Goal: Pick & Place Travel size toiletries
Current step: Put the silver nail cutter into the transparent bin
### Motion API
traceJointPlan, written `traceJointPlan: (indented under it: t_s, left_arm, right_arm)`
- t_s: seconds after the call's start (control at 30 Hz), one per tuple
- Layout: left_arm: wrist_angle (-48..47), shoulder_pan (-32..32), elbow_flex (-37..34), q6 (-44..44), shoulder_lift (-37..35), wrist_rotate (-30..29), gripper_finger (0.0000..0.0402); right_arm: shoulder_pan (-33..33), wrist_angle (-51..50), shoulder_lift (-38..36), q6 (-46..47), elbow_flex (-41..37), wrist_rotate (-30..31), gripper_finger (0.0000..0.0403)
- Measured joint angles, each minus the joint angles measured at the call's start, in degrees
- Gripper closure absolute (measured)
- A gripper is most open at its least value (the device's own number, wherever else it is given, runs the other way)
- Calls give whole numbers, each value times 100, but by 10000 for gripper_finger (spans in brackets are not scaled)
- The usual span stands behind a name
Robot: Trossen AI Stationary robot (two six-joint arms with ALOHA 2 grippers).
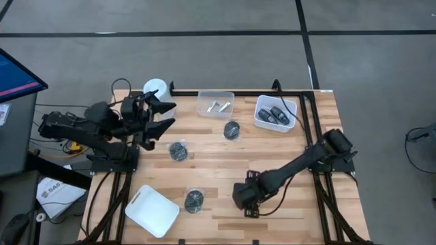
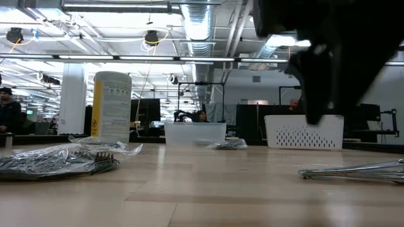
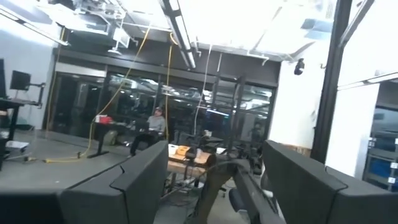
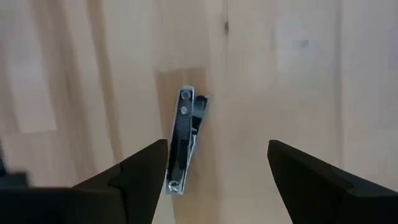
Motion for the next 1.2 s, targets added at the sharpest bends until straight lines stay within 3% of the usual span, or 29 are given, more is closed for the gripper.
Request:
traceJointPlan:
  t_s: [0.33,0.53,0.63,1.0,1.2]
  left_arm:
    - [-17,-236,0,-52,-30,2,143]
    - [-15,-250,0,-57,-29,4,142]
    - [-11,-250,0,-57,-29,4,142]
    - [-11,-250,0,-208,-29,6,142]
    - [-7,-250,0,-211,-29,6,142]
  right_arm:
    - [246,132,693,858,17,-351,132]
    - [336,26,765,1201,39,-98,138]
    - [333,-98,840,1153,50,-128,167]
    - [292,-144,942,1124,42,-144,343]
    - [274,-102,819,1184,24,-154,355]
